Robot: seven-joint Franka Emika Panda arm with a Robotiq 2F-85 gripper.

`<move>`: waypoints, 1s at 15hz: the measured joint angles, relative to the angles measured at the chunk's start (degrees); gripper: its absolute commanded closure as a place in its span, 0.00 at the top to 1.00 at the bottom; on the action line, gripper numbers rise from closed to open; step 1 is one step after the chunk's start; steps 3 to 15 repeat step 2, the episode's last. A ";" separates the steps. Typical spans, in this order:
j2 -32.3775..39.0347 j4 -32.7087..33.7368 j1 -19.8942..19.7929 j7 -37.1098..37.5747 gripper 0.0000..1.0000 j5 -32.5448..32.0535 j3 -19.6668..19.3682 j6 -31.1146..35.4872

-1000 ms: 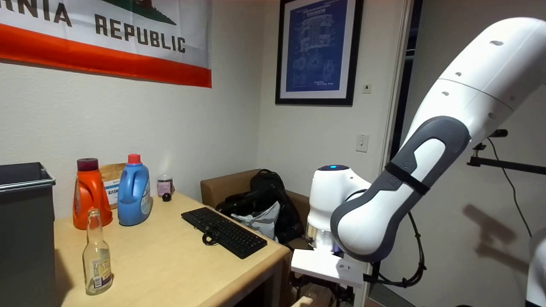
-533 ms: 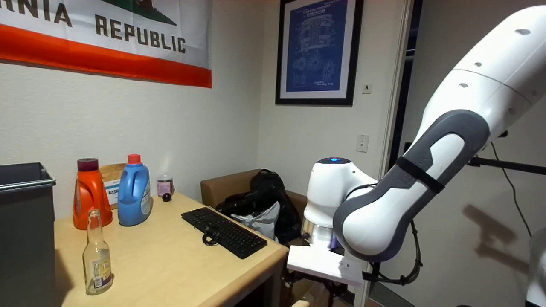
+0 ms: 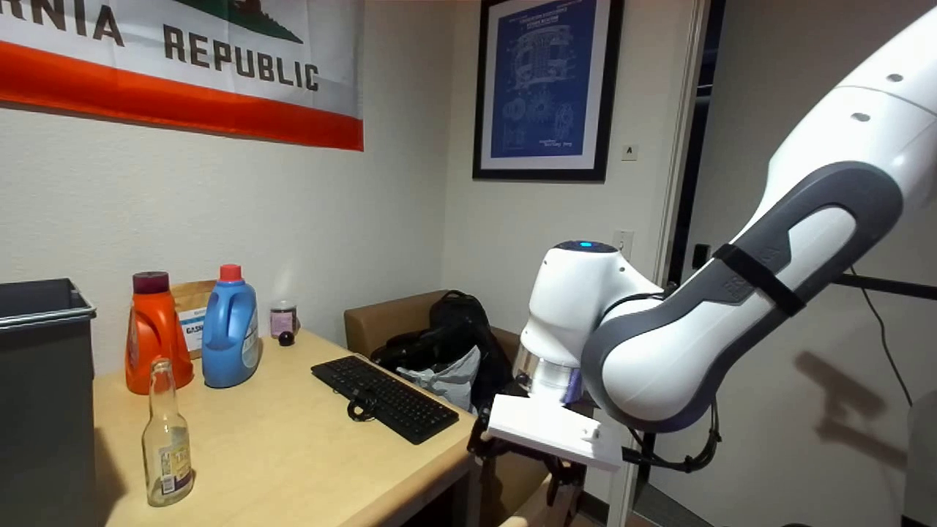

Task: Pull the chair out

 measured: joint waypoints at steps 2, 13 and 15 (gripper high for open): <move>-1.09 0.01 0.04 -0.02 1.00 0.21 0.32 -0.03; -1.09 0.01 0.04 -0.02 1.00 0.21 0.32 -0.03; -1.09 0.01 0.04 -0.02 1.00 0.21 0.32 -0.03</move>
